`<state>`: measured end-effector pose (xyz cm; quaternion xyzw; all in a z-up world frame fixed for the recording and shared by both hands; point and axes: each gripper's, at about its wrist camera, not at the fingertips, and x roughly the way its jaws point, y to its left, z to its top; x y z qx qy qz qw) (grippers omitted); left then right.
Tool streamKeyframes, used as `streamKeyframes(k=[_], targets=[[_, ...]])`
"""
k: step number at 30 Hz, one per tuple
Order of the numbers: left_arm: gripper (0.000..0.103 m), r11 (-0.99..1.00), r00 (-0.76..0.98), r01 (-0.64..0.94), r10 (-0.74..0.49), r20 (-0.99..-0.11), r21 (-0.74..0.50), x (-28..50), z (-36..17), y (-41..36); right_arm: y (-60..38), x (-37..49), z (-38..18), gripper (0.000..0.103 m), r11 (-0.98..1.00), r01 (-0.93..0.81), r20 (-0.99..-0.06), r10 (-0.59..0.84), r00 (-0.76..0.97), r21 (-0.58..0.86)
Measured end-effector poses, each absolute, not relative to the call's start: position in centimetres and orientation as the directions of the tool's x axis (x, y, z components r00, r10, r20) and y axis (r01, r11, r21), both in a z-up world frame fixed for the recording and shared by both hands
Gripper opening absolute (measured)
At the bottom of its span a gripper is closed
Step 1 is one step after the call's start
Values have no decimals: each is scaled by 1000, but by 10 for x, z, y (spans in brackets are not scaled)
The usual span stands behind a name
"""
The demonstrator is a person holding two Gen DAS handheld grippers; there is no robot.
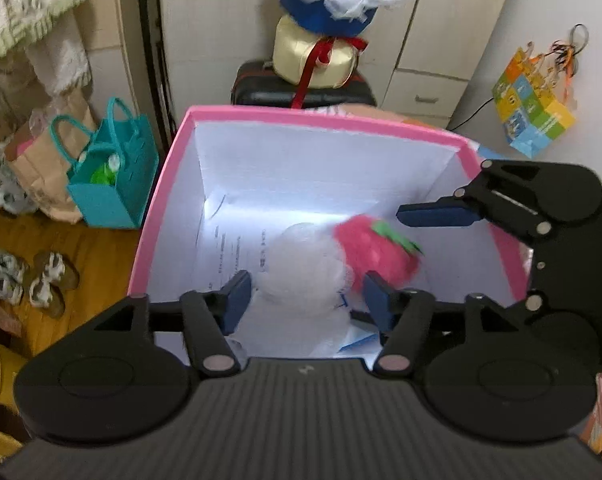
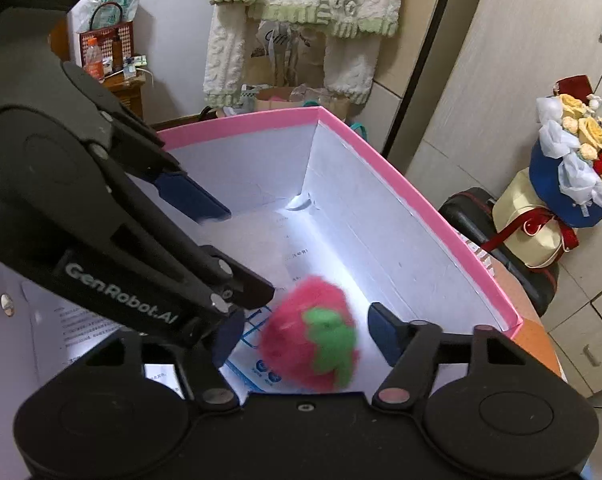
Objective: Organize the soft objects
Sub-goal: 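Carry the bath puff and strawberry plush into the pink box and release both, then withdraw both tools from the box toward the plush toys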
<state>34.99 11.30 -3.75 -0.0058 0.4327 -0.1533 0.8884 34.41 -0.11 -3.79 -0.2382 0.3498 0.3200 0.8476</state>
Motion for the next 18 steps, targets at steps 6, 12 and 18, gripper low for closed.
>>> streamKeyframes(k=[6, 12, 18], targets=[[70, 951, 672, 299, -266, -691, -76, 312, -13, 119, -25, 315, -22, 77, 727, -676, -674, 440, 594, -121], [70, 946, 715, 321, -278, -642, -53, 265, 4, 136, -42, 271, -8, 77, 756, -649, -617, 471, 631, -87], [70, 930, 720, 364, -311, -621, -44, 224, 11, 138, -49, 241, 2, 77, 800, -599, -594, 459, 661, -49]])
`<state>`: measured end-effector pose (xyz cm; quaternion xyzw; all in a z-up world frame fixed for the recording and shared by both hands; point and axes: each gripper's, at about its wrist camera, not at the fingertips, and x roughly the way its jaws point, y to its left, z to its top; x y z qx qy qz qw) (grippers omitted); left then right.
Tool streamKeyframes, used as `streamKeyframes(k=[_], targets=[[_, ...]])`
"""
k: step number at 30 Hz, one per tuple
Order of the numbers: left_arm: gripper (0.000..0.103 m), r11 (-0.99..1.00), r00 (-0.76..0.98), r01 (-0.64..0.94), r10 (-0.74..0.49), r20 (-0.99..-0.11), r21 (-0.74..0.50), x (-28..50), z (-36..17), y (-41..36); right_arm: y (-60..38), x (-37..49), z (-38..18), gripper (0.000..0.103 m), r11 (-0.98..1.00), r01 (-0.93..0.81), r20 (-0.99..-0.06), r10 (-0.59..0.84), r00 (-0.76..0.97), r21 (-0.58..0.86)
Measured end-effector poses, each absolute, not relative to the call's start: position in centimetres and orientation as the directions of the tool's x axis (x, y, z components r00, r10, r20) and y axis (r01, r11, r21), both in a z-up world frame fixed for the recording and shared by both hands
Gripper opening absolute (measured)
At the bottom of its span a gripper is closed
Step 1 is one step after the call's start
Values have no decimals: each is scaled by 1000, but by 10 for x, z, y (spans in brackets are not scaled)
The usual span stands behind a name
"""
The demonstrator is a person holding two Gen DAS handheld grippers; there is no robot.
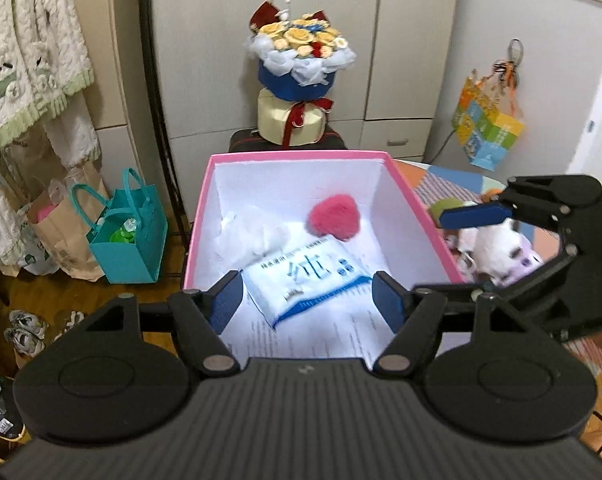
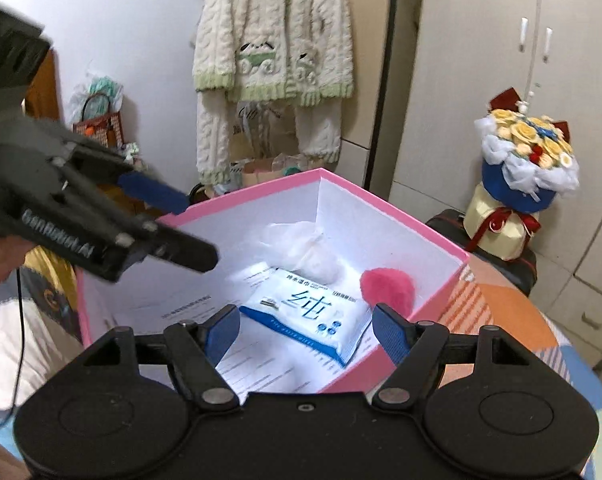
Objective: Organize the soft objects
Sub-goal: 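Withdraw both tools from the box toward the plush toys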
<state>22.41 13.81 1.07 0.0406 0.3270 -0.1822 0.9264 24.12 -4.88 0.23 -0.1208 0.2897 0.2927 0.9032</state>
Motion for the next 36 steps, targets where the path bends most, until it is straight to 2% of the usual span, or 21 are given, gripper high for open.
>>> streamKeyframes(k=[15, 29, 36], targets=[[72, 881, 727, 471, -362, -584, 40, 153, 35, 122, -69, 171, 33, 78, 845, -534, -554, 436, 709, -18], [79, 830, 677, 557, -430, -597, 34, 116, 28, 93, -114, 115, 27, 81, 882, -470, -564, 372, 738, -34], [80, 786, 616, 618, -481, -624, 4, 117, 17, 54, -154, 101, 14, 81, 912, -410, -571, 333, 750, -7]])
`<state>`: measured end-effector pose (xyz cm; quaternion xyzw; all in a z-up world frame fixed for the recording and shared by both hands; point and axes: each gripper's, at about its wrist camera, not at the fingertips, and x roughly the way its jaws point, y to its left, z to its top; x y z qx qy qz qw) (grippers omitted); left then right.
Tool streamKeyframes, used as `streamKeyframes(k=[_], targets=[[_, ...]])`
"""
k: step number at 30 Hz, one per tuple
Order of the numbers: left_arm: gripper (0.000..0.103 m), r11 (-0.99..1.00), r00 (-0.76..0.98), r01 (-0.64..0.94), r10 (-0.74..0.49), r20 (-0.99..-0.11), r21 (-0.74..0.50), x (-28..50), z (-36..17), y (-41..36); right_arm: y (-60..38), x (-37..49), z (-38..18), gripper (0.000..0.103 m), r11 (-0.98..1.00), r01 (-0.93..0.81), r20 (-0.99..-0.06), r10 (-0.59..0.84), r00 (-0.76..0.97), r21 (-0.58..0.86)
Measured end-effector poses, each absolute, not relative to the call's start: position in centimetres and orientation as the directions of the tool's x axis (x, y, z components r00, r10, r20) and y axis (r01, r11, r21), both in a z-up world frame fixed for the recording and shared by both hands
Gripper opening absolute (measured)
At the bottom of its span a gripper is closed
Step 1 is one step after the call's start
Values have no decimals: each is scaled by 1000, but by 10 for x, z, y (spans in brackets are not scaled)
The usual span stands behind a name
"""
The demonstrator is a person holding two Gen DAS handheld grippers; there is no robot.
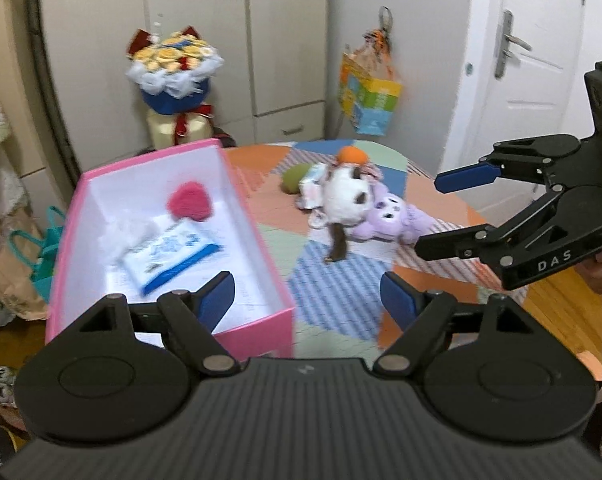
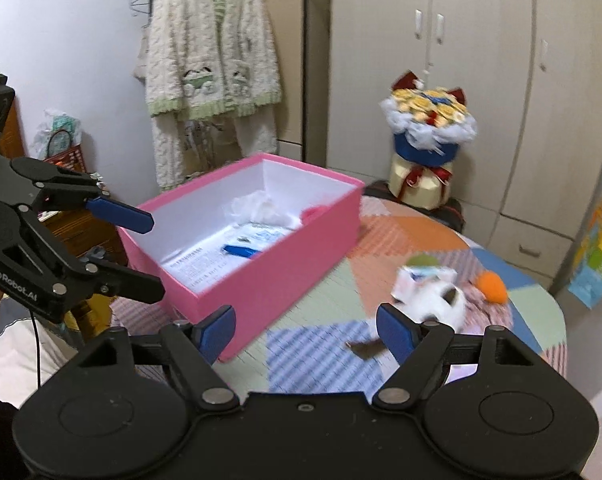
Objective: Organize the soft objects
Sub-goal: 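Withdraw both tools from the box toward the plush toys, then close the left gripper on the lilac plush toy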
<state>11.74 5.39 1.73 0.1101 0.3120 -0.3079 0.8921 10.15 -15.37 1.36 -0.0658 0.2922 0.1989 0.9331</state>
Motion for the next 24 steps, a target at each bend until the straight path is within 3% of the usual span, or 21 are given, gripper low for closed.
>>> streamKeyframes(k=[10, 24], targets=[[79, 742, 546, 666, -555, -627, -78, 139, 2, -2, -208, 109, -17, 82, 940, -341, -612, 273, 743, 6], [74, 748, 491, 646, -561, -667, -153, 183, -52, -69, -243, 146, -78, 82, 945, -324, -627, 221, 746, -52]])
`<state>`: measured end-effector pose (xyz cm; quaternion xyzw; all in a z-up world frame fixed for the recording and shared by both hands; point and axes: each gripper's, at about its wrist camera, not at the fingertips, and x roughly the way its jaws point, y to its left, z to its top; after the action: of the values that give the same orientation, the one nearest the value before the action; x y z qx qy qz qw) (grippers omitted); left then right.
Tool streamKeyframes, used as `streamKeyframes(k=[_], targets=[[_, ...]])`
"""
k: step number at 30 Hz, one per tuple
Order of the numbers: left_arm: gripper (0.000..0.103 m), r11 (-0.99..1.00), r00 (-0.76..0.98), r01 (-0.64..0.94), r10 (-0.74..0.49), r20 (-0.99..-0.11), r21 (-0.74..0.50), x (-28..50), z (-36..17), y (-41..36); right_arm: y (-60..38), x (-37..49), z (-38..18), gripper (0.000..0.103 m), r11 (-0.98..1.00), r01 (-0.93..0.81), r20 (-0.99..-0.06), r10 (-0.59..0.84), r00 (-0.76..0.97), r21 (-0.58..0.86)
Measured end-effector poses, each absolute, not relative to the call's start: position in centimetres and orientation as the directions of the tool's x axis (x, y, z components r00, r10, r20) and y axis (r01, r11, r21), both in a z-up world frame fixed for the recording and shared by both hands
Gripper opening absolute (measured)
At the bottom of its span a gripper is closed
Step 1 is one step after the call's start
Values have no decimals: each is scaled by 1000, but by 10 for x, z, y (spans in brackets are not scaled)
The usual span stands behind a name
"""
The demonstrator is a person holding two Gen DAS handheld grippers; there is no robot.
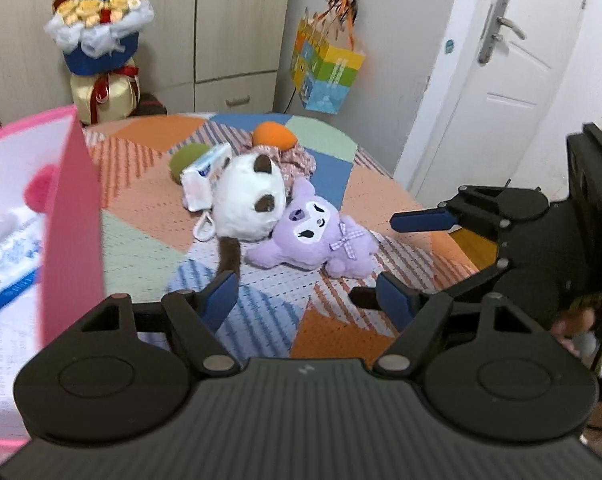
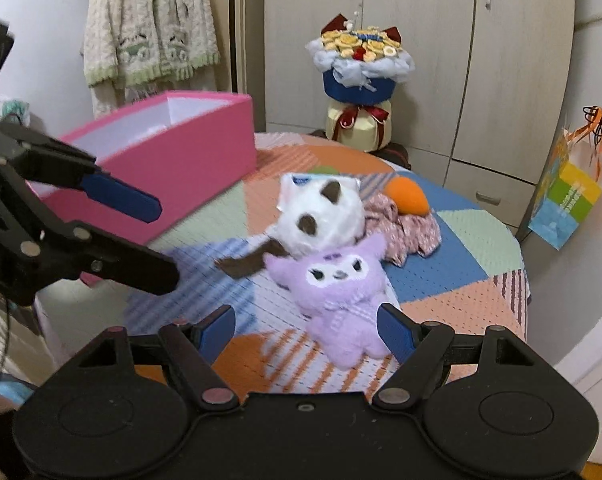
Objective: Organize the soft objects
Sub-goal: 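Close the left gripper on the lilac plush toy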
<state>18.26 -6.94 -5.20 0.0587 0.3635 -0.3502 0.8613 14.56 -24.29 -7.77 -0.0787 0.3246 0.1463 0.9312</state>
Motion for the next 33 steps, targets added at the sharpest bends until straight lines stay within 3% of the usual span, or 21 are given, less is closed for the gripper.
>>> streamKeyframes(k=[7, 18, 23, 25, 27, 33], targets=[[72, 780, 473, 581, -555, -685, -231, 224, -88, -89, -250, 168, -108, 82, 935, -329, -618, 183, 765, -131], [70, 789, 399, 464, -593, -700, -404, 250, -118, -99, -259, 192, -124, 82, 925, -376, -627, 260, 734, -57], [58, 788, 429, 464, -599, -676, -404, 242, -123, -109, -250, 184, -126, 78, 929, -366, -612, 260, 747, -52], [53, 782, 427, 447, -614, -664, -435, 242, -125, -110, -249, 183, -127, 74, 944, -326, -604, 230, 763, -53], [50, 777, 428, 420, -625, -653, -468, 242, -127, -109, -252, 184, -127, 63, 957, -287, -604, 211, 768, -30], [40, 769, 429, 410, -637, -641, -490, 233, -129, -106, -250, 175, -130, 57, 978, -207, -588, 163, 792, -8]])
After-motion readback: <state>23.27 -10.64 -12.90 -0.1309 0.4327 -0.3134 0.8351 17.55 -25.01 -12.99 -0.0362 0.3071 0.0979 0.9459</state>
